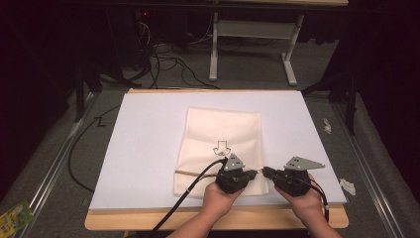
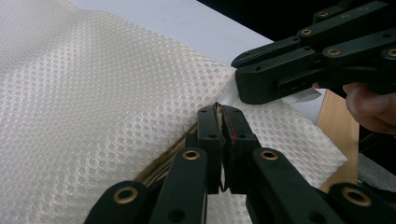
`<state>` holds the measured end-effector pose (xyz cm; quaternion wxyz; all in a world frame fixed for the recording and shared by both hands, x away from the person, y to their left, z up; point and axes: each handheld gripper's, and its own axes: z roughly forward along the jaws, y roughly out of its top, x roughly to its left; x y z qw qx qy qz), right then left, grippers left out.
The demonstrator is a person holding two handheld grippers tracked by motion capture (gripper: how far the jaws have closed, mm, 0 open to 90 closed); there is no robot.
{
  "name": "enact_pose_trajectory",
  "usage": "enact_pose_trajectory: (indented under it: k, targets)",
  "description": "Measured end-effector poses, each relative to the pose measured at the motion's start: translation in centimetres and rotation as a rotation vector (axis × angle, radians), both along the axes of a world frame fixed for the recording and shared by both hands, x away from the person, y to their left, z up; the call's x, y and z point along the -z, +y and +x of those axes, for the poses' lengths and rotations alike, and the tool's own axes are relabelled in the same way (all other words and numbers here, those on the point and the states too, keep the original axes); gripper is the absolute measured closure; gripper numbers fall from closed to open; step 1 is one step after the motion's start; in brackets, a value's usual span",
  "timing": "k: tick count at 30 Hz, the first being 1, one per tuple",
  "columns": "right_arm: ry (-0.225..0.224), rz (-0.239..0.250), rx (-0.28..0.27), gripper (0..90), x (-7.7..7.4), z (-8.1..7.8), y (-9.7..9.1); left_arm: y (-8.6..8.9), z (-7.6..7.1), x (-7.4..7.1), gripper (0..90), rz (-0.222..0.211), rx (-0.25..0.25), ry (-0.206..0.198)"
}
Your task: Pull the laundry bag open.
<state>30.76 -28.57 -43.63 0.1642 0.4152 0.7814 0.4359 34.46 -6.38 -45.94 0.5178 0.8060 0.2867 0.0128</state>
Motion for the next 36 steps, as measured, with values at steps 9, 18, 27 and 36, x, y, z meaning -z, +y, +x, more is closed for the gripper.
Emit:
enact_pose_trajectory:
  k: [9,18,27,36]
  targets:
    - [0.047,0.099,0.023,79.1,0.6,0.4,-0.9,-0.7,-0.4,0.2,87.8,0.027,0.009,-0.009]
    - [0.082,0.153,0.067,69.4,1.1,0.8,-1.2,-0.9,-0.8,0.5,87.8,0.013,0.001,-0.014]
    - [0.084,0.141,0.024,85.2,1.1,0.6,-1.2,-0.9,-0.5,0.5,87.8,0.027,-0.002,-0.005]
    - [-0.030,-0.017,0.053,87.1,0.3,-0.1,0.4,-0.7,-0.3,0.6,87.9,0.015,-0.022,0.003]
